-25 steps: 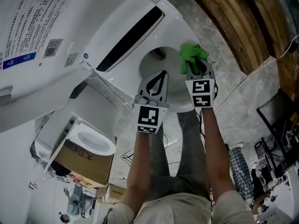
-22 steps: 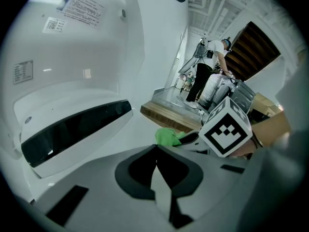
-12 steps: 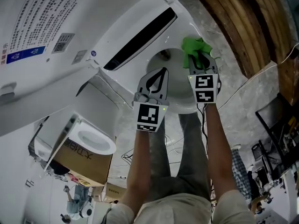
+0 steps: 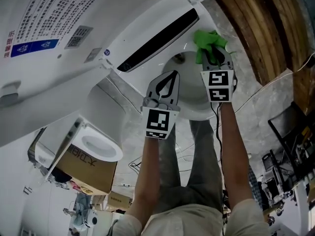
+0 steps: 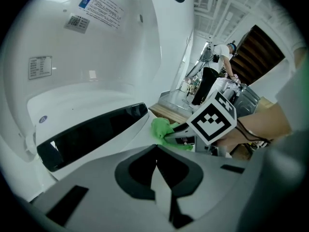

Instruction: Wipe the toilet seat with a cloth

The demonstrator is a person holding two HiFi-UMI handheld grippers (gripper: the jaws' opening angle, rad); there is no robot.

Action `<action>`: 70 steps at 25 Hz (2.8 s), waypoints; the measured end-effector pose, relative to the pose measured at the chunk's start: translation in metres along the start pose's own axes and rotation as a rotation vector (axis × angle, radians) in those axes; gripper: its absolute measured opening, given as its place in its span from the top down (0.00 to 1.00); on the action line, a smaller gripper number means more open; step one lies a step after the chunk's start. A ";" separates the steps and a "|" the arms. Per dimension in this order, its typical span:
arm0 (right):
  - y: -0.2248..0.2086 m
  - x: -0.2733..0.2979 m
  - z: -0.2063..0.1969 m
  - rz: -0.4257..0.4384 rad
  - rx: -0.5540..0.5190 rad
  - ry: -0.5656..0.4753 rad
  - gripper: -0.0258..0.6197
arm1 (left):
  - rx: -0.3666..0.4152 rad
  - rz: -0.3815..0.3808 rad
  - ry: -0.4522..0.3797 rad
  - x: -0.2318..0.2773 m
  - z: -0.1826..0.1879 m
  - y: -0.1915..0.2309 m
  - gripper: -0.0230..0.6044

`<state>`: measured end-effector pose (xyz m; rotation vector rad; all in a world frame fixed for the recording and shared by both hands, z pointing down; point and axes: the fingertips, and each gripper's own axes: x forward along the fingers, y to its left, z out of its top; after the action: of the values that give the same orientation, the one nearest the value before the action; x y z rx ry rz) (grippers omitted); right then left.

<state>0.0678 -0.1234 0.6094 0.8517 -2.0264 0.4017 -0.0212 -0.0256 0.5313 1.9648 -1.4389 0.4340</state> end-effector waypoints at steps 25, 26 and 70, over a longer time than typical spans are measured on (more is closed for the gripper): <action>0.089 0.018 0.028 0.086 -0.028 0.006 0.81 | -0.056 0.105 -0.026 -0.062 -0.024 0.058 0.94; 0.093 0.018 0.028 0.092 -0.036 0.008 0.81 | -0.058 0.109 -0.028 -0.064 -0.025 0.060 0.94; 0.244 -0.028 -0.038 0.306 -0.141 0.027 0.81 | -0.063 0.109 0.023 -0.148 -0.097 0.064 0.94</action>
<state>-0.0696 0.0840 0.6163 0.4489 -2.1367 0.4300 -0.1206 0.1343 0.5315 1.8322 -1.5316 0.4524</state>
